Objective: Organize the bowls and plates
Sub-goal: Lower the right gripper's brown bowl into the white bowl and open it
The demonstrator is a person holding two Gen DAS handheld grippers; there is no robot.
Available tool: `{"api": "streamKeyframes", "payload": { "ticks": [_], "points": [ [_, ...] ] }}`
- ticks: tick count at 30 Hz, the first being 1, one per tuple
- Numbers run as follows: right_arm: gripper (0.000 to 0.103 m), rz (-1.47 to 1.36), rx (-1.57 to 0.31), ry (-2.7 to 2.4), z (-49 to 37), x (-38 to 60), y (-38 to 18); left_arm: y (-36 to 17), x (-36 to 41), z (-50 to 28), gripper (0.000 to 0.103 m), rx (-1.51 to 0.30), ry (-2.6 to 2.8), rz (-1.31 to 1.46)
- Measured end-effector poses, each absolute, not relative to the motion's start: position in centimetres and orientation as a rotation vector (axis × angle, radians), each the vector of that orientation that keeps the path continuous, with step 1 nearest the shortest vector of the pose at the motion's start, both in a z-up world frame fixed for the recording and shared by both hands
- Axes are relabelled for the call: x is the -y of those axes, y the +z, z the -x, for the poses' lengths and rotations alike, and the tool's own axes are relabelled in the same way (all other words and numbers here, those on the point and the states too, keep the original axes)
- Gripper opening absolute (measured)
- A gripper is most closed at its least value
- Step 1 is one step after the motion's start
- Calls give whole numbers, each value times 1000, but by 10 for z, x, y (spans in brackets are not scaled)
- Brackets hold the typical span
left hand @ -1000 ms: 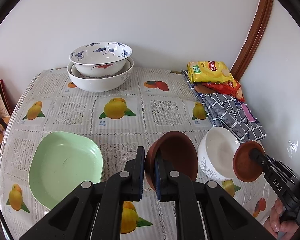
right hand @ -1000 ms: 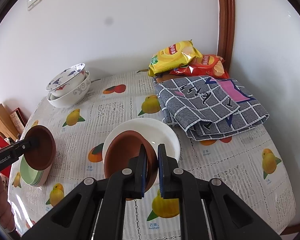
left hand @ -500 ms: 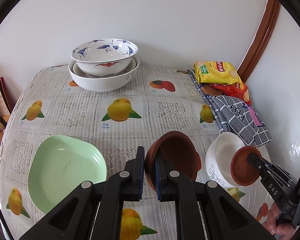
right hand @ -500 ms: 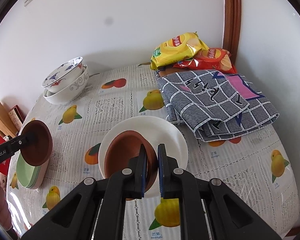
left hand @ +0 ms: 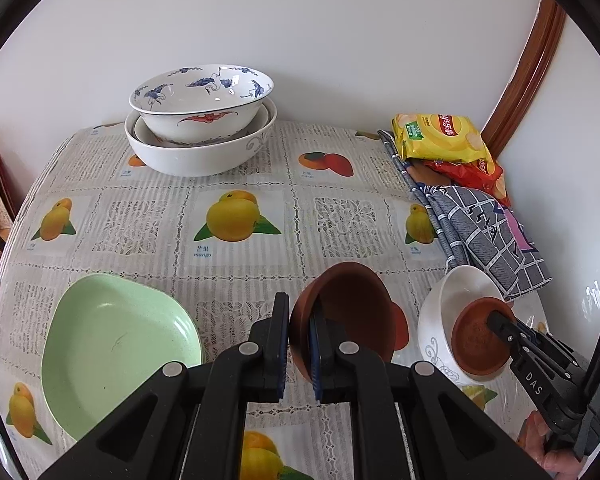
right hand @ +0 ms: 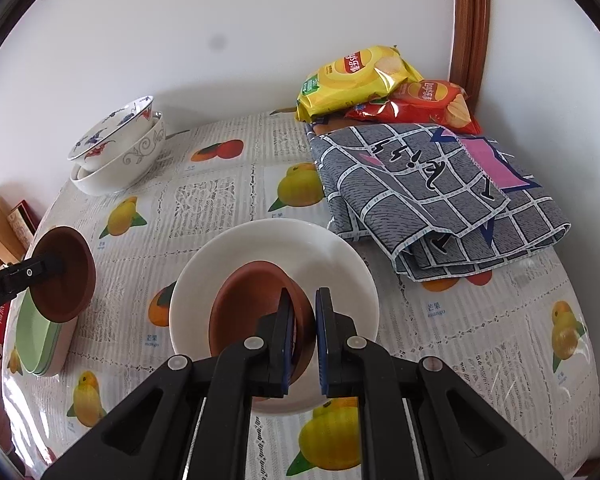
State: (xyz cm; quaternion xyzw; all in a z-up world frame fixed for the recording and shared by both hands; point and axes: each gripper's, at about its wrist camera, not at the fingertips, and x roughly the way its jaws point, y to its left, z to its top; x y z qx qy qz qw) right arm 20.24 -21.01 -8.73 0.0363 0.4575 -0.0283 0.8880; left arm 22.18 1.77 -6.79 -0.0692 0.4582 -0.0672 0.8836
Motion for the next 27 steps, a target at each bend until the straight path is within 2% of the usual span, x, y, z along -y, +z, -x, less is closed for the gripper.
{"api": "streamKeyframes", "payload": {
  "ticks": [17, 27],
  "points": [
    [10, -80, -999, -40, -222, 211, -110, -83, -12, -237, 9, -990, -139, 135],
    [11, 12, -1022, -69, -227, 205, -115, -89, -12, -241, 9, -1004, -138, 140]
  ]
}}
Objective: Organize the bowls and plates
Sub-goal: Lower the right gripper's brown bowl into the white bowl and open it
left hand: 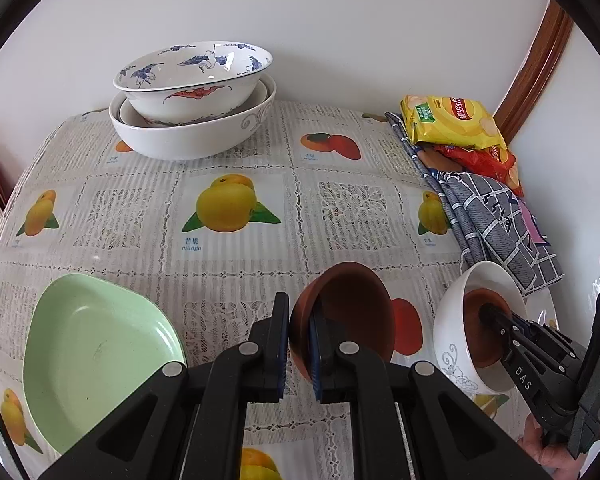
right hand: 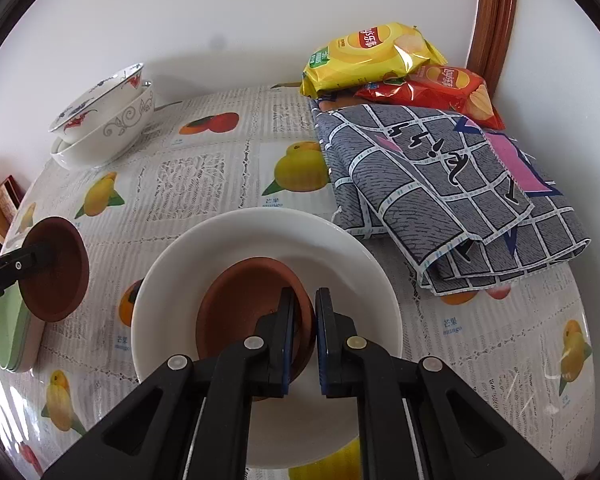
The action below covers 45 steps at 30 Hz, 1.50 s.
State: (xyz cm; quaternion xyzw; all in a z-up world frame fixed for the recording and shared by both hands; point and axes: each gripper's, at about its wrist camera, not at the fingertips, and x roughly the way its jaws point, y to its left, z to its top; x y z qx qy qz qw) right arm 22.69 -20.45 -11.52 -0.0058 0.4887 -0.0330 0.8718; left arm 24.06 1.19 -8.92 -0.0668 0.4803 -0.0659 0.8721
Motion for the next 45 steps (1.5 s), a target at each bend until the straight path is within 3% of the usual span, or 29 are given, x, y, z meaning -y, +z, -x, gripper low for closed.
{"api": "streamKeyframes", "payload": {
  "ticks": [18, 23, 28, 33, 35, 45],
  "points": [
    [16, 90, -1046, -102, -229, 198, -123, -93, -12, -241, 9, -1014, -147, 151],
    [23, 92, -1048, -99, -230, 196, -123, -97, -15, -242, 9, -1024, -146, 163],
    [25, 100, -1040, -102, -229, 195, -121, -95, -14, -242, 9, -1020, -150, 159],
    [26, 80, -1009, -96, -224, 197, -109, -87, -12, -238, 10, -1004, -157, 152],
    [32, 76, -991, -100, -220, 199, -102, -83, -10, -235, 10, -999, -162, 149],
    [35, 25, -912, -123, -183, 218, -62, -56, 15, -211, 10, -945, -205, 123]
  ]
}}
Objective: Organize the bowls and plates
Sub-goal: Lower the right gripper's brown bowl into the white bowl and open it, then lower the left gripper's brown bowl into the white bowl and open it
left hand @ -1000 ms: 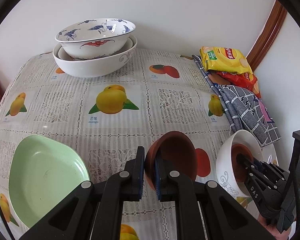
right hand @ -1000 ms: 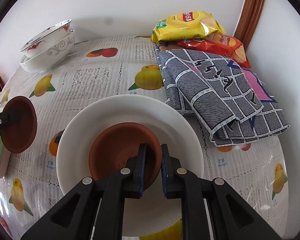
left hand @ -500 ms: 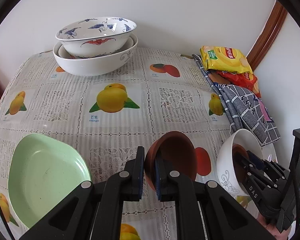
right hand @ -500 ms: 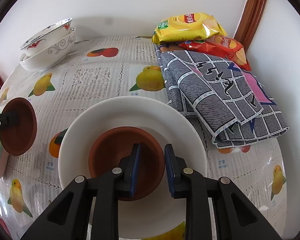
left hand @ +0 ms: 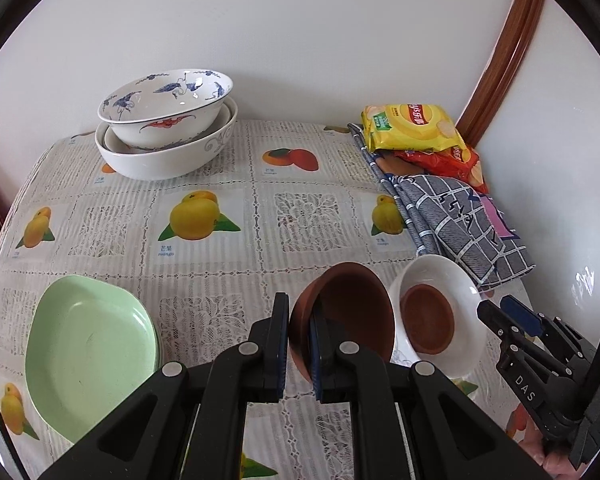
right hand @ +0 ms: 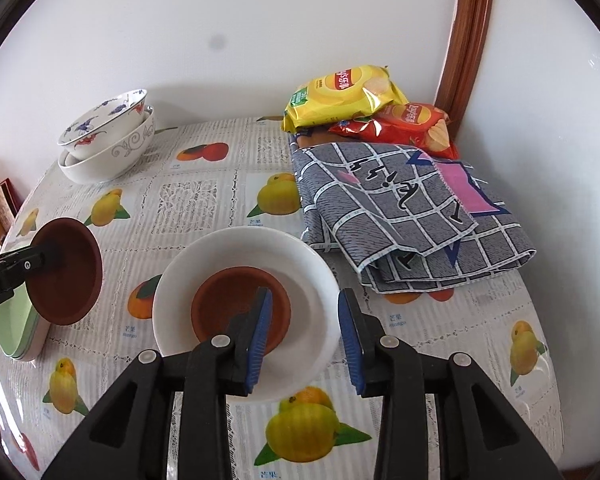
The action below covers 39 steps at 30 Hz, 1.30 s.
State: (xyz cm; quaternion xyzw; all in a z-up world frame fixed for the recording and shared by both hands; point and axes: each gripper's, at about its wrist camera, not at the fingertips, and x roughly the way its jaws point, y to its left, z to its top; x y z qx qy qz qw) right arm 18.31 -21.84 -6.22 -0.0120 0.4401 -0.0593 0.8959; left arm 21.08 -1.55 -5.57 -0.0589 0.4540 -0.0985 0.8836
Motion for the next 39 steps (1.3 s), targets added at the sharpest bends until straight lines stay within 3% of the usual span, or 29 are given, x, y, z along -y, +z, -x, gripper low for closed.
{"api": "streamKeyframes", "payload": {
  "ticks": [12, 23, 39],
  "points": [
    [46, 4, -846, -178, -130, 263, -40, -42, 69, -185, 10, -906, -247, 41],
    [47, -60, -864, -198, -108, 298, -53, -48, 115, -187, 10, -883, -266, -20],
    [47, -139, -923, -168, -101, 318, -81, -86, 122, -226, 10, -968, -251, 74]
  ]
}}
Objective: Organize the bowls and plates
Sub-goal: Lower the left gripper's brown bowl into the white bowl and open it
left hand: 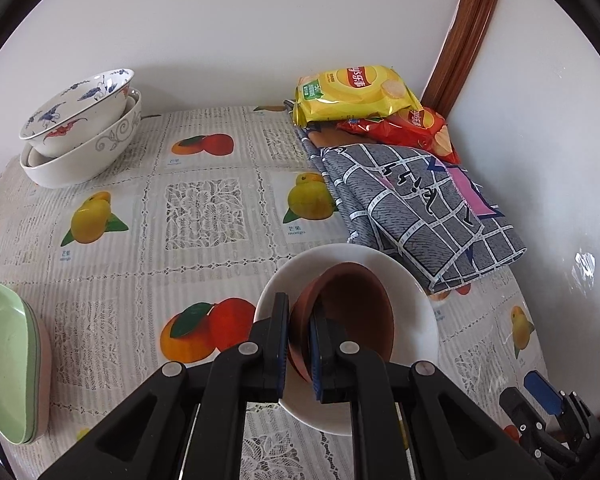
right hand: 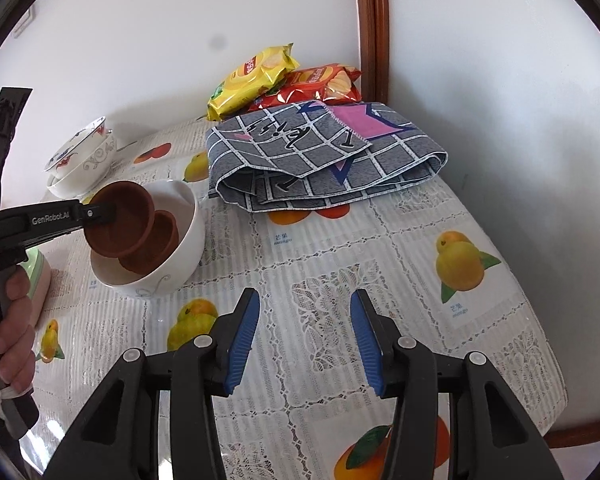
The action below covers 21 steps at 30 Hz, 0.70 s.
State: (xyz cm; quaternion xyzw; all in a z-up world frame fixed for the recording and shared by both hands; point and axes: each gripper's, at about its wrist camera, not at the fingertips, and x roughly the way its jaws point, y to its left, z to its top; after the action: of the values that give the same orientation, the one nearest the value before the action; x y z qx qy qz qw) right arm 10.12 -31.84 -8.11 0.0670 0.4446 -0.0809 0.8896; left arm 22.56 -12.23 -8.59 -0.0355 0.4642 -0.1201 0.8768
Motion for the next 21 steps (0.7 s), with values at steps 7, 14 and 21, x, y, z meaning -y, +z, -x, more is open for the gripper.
{"api": "streamKeyframes", "payload": {
  "ticks": [7, 14, 21],
  "points": [
    [47, -146, -924, -165, -109, 317, -85, -94, 127, -232, 11, -992, -271, 81],
    [47, -153, -960, -156, -113, 315, -94, -98, 129, -234, 11, -1002, -304, 93],
    [47, -171, -972, -162, -112, 319, -96, -103, 131, -236, 11, -1017, -318, 99]
  ]
}}
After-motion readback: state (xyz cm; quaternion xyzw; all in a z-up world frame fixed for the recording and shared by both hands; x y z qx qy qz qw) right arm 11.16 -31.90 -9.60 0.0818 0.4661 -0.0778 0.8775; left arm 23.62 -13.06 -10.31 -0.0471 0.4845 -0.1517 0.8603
